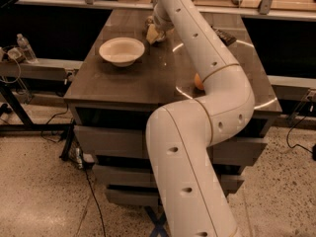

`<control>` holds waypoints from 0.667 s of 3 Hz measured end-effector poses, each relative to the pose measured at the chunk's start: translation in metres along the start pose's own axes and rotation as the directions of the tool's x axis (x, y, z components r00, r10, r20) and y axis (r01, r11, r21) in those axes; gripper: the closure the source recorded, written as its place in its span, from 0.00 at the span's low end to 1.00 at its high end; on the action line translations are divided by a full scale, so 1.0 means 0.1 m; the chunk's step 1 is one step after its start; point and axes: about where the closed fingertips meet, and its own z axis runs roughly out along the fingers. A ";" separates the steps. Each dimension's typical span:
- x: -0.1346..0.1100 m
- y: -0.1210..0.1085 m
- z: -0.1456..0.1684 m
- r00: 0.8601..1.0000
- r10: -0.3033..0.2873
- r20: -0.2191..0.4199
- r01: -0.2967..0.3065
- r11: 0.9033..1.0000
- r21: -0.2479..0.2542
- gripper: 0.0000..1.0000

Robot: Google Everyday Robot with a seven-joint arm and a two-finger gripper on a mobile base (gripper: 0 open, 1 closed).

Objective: Place orange can upright

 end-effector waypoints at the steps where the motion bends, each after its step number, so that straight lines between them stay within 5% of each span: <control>1: 0.00 0.00 0.00 1.000 0.000 0.000 0.000 1.000 0.000 1.00; 2: 0.23 -0.22 -0.41 0.999 -0.032 -0.029 0.031 0.999 -0.014 1.00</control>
Offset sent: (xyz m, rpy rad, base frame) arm -0.0862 -0.1426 0.1125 -0.0881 0.0890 0.0941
